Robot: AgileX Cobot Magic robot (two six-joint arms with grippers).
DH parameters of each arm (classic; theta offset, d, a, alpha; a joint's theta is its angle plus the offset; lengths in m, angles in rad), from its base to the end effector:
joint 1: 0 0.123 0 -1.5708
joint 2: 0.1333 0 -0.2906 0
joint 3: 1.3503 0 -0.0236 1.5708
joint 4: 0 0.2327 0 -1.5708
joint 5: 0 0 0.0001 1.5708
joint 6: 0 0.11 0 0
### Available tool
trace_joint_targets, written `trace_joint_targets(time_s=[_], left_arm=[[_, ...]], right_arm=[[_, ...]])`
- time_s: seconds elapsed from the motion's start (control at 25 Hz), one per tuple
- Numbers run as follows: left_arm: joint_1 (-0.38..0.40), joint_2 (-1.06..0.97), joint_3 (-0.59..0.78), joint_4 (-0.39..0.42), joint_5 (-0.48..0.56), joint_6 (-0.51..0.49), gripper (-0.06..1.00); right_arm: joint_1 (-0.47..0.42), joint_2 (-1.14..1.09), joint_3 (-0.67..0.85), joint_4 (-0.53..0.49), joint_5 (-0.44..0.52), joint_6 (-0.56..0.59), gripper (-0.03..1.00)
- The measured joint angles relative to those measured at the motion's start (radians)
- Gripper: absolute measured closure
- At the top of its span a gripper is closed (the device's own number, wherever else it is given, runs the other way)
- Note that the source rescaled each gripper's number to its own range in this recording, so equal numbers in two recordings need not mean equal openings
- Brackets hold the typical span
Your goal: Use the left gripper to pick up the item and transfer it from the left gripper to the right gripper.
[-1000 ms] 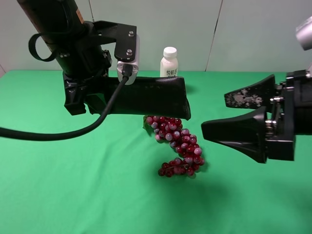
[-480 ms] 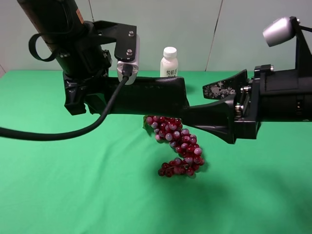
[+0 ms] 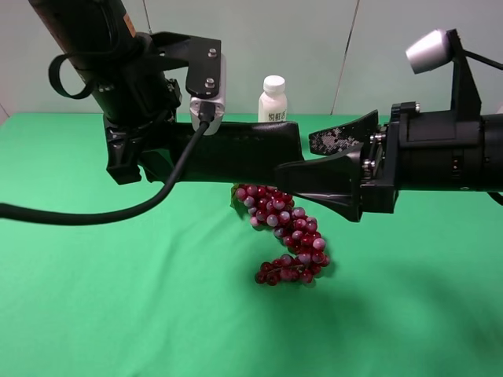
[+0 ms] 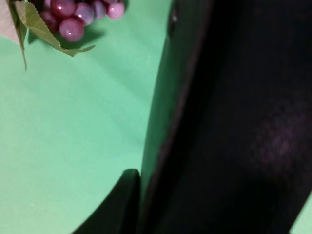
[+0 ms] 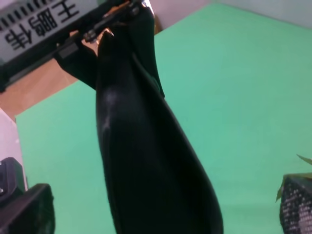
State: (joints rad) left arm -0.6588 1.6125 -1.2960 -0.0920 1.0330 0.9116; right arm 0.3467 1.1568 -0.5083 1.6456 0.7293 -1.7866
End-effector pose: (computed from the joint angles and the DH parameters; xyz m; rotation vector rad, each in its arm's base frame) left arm 0.2445 -0.2003 0.2748 1.9615 2.0319 -0.0657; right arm 0.1645 0.1372 0.2594 -0.8969 1.8362 0.8899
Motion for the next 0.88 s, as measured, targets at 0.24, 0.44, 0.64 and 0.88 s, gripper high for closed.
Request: trace_joint_targets(time_s=[0.24,0.44,0.64,0.88], left_arm=[[0.000,0.000,0.000,0.000,0.000,0.000,0.93],[0.000,0.000,0.000,0.000,0.000,0.000,0.93],[0.000,0.000,0.000,0.000,0.000,0.000,0.93],[0.000,0.000,0.000,0.000,0.000,0.000,0.93]], right_arm=[[0.000,0.000,0.000,0.045,0.003,-0.043,-0.03],[0.000,0.000,0.000,0.062,0.002,-0.070,-0.03],[0.000,0.002,0.000,0.090,0.002,-0.104,-0.03],[0.000,0.008,-0.015,0.091,0.003,-0.104,-0.03]])
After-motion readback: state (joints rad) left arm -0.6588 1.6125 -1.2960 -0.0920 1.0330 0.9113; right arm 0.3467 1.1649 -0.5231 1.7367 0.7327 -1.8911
